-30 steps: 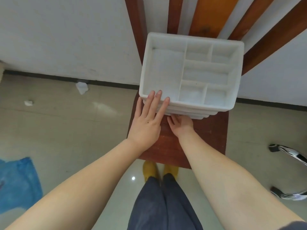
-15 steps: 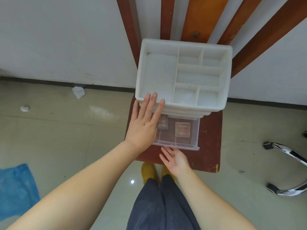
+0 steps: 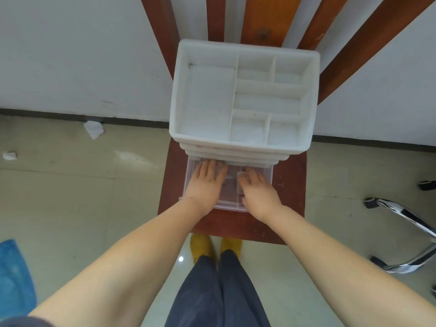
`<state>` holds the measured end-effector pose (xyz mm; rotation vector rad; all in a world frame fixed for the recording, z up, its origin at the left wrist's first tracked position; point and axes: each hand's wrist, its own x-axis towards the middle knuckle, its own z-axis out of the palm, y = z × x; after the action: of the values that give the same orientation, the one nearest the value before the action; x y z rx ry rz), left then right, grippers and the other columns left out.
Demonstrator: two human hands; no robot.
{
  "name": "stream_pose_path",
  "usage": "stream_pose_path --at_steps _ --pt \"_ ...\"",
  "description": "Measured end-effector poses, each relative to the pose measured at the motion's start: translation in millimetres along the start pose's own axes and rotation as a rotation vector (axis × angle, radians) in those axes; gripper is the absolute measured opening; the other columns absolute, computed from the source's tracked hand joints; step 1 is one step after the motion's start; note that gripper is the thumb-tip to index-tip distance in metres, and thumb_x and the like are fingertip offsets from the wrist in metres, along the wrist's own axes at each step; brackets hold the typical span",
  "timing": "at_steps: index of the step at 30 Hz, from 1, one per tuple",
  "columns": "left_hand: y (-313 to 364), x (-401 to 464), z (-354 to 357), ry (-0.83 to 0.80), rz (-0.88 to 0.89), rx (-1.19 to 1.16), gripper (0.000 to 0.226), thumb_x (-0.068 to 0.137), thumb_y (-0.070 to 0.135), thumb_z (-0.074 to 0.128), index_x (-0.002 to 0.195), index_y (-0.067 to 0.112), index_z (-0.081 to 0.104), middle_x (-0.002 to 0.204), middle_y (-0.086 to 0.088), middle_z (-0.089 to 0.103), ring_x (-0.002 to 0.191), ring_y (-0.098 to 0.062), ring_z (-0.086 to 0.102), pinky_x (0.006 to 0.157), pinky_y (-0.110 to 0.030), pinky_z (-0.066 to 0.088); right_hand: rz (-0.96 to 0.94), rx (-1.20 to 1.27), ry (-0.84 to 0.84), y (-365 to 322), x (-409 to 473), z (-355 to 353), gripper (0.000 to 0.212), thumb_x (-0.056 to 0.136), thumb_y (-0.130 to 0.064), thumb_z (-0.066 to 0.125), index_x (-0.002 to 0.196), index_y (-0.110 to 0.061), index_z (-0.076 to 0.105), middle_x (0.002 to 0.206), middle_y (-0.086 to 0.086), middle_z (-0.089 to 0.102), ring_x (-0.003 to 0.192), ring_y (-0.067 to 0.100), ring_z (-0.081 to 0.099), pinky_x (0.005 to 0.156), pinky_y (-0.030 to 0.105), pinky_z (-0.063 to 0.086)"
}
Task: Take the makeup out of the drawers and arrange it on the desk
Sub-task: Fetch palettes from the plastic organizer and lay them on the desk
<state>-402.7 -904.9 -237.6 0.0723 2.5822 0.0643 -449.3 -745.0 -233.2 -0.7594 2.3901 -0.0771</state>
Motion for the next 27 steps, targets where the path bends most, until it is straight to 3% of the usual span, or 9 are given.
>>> stream_pose_path --at_steps 2,4,9,12,15,17,20,24,27 --pt "0 13 7 -0.068 -0.06 0.066 0.079 0.096 0.016 0.042 0.148 0.016 -0.018 0.155 -0.023 -0.009 0.144 -0.039 -0.006 0.117 -0.047 -0.003 -0.017 -0.15 -0.025 4 11 11 0.069 0.088 -0.011 0.06 0.145 -0.01 0.022 0.156 0.022 0.006 0.145 0.037 0.005 0.118 0.046 0.003" --pt "-4 17 10 -0.093 -0.072 0.104 0.083 0.094 0.013 0.045 0.148 0.017 -0.018 0.155 -0.023 -0.008 0.144 -0.04 -0.006 0.117 -0.049 -0.003 -0.008 -0.239 -0.012 7 17 17 0.071 0.086 -0.008 0.06 0.145 -0.01 0.02 0.154 0.025 0.009 0.145 0.038 0.006 0.118 0.049 -0.002" --pt "-15 20 14 -0.018 -0.025 0.161 0.088 0.09 0.016 0.054 0.149 0.011 -0.01 0.149 -0.02 0.017 0.139 -0.036 0.017 0.117 -0.047 0.008 -0.047 -0.289 0.075 9 20 21 0.066 0.077 0.002 0.061 0.137 -0.005 0.033 0.134 0.023 0.039 0.128 0.04 0.035 0.114 0.052 0.016" --pt "-21 17 4 -0.055 0.002 0.082 0.092 0.089 0.031 0.058 0.15 0.009 -0.008 0.147 -0.019 0.019 0.136 -0.036 0.022 0.113 -0.044 0.022 -0.006 -0.228 0.038 4 20 14 0.063 0.083 -0.01 0.062 0.138 -0.006 0.031 0.13 0.019 0.042 0.122 0.038 0.04 0.106 0.046 0.032" --pt "-21 0 -14 -0.033 0.03 -0.114 0.093 0.083 0.036 0.061 0.15 0.008 0.003 0.145 -0.016 0.022 0.133 -0.034 0.026 0.099 -0.038 0.041 0.042 -0.046 0.003 -2 9 -5 0.067 0.086 -0.026 0.061 0.141 -0.007 0.027 0.134 0.017 0.037 0.124 0.035 0.039 0.09 0.04 0.045" --pt "-24 -18 -27 -0.023 0.06 -0.201 0.089 0.076 0.038 0.065 0.145 0.006 0.018 0.14 -0.014 0.027 0.13 -0.032 0.028 0.095 -0.036 0.043 0.058 0.113 -0.012 -6 -8 -22 0.073 0.083 -0.03 0.061 0.142 -0.007 0.026 0.137 0.016 0.033 0.128 0.034 0.034 0.089 0.041 0.046" --pt "-26 -55 -33 -0.12 0.147 -0.222 0.075 0.072 0.037 0.066 0.131 0.003 0.035 0.129 -0.013 0.032 0.123 -0.031 0.033 0.095 -0.036 0.043 0.004 0.225 -0.109 -15 -44 -35 0.062 0.079 -0.033 0.061 0.131 -0.006 0.041 0.126 0.012 0.039 0.122 0.03 0.037 0.095 0.039 0.044" --pt "-14 -88 -14 -0.368 0.236 -0.167 0.08 0.073 0.036 0.066 0.137 0.004 0.031 0.135 -0.013 0.032 0.125 -0.03 0.036 0.099 -0.037 0.042 -0.147 0.125 -0.397 -32 -79 -16 0.057 0.078 -0.037 0.062 0.124 -0.006 0.046 0.123 0.011 0.043 0.117 0.028 0.042 0.085 0.031 0.04" --pt "-10 -86 -2 -0.398 0.22 -0.195 0.082 0.075 0.034 0.065 0.14 0.002 0.027 0.143 -0.015 0.027 0.132 -0.031 0.03 0.104 -0.039 0.04 -0.158 0.085 -0.416 -35 -72 -3 0.069 0.079 -0.04 0.061 0.133 -0.004 0.04 0.146 0.014 0.03 0.135 0.032 0.029 0.103 0.039 0.037"
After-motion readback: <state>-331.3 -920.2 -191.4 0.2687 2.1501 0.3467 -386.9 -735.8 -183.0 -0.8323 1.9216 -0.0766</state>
